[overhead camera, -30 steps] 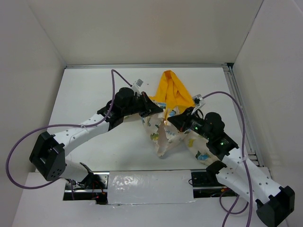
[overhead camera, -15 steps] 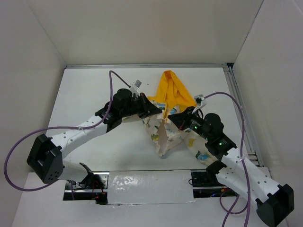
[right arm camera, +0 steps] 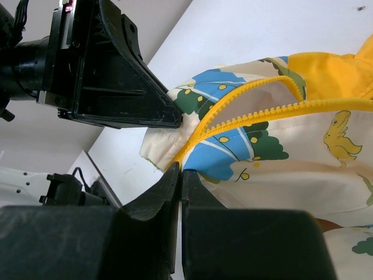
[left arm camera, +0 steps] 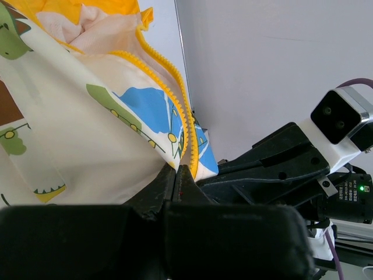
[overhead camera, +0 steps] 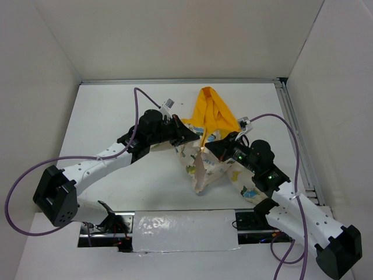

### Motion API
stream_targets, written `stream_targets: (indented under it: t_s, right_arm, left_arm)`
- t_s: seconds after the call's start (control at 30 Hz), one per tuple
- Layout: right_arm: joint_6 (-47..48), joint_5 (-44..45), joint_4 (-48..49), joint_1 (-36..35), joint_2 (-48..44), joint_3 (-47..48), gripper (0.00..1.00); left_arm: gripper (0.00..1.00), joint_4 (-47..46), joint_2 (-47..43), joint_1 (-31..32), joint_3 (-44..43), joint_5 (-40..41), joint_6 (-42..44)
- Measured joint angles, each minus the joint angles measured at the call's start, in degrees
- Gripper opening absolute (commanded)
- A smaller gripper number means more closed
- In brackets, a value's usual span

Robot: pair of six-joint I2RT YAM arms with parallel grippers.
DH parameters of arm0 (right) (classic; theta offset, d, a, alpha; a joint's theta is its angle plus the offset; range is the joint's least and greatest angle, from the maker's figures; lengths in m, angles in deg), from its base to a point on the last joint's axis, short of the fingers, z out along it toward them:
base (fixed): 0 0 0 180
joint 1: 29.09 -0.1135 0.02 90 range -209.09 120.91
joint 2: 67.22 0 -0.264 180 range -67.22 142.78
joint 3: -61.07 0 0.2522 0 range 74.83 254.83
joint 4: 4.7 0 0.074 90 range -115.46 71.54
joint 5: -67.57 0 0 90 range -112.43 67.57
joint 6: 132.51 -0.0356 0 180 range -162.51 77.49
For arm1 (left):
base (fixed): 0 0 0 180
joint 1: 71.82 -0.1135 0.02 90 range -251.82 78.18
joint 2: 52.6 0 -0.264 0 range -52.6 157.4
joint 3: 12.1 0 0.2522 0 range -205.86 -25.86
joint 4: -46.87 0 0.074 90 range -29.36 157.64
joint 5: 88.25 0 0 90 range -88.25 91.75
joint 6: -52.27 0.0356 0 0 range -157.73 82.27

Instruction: Zip up the jacket

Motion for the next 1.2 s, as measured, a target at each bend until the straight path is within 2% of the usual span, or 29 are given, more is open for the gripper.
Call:
stream_targets:
  t_s: [0.67, 1.2]
  right_arm:
    - [-3.5, -1.1, 0.7, 0.0, -0.8, -1.2, 0.0]
    - [-4.9, 5.3, 3.0, 0.1, -0.5, -2.3, 0.0]
  left_arm:
    - [0.0, -1.3, 0.0, 0.0, 1.0, -0.1, -0.3]
    - [0.0, -2.3, -3.2, -0.1, 4.0, -0.8, -1.6]
